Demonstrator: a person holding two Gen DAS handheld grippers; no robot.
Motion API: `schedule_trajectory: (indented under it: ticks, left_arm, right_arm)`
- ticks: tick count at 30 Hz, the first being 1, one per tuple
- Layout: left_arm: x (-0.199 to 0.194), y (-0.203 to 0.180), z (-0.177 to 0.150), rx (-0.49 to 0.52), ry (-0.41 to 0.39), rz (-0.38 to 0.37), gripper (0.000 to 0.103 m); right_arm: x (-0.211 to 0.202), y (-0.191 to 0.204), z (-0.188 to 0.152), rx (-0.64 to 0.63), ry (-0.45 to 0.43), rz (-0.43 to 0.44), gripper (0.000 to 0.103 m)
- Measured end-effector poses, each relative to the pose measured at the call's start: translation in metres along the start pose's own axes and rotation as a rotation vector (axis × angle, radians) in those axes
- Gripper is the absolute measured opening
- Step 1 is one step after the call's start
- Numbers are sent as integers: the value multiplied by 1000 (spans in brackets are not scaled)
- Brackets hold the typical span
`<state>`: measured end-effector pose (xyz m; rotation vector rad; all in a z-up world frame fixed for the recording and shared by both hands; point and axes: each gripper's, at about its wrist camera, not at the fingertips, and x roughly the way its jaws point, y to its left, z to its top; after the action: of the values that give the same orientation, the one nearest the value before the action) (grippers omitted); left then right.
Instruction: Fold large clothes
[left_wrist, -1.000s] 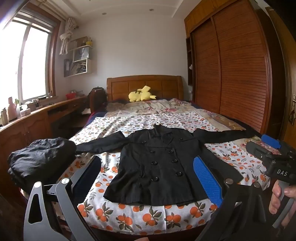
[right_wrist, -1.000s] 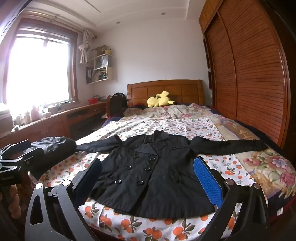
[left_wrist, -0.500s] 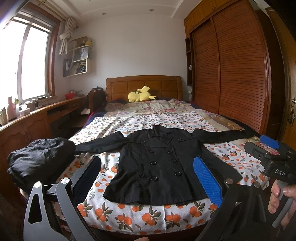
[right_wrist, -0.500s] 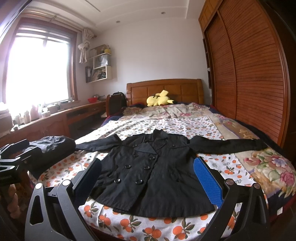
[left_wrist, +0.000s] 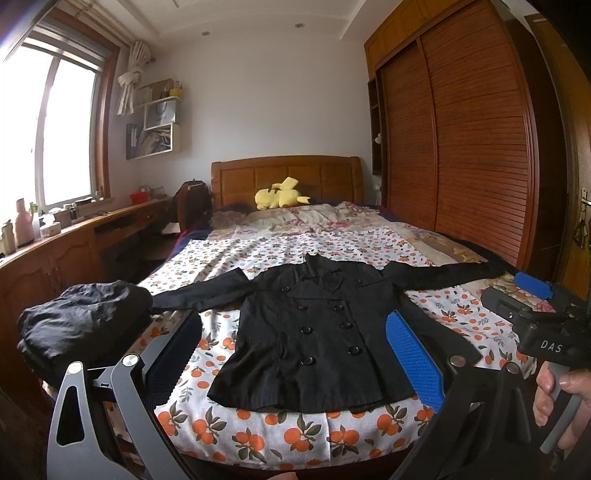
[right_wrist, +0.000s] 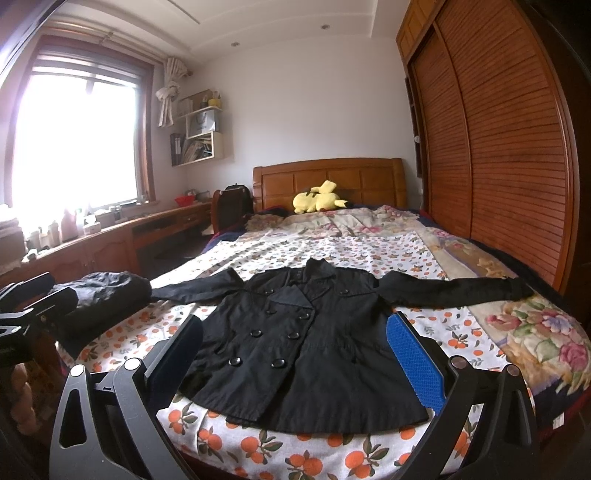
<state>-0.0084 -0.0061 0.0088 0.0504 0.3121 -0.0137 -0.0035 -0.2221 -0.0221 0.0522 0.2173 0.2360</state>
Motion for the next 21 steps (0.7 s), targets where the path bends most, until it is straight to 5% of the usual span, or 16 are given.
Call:
schedule_trajectory:
  ticks: [21]
  left_arm:
    - [-2, 0, 1, 2, -3, 0, 101]
  right_arm:
    - [2, -2, -3, -1, -1, 0, 96]
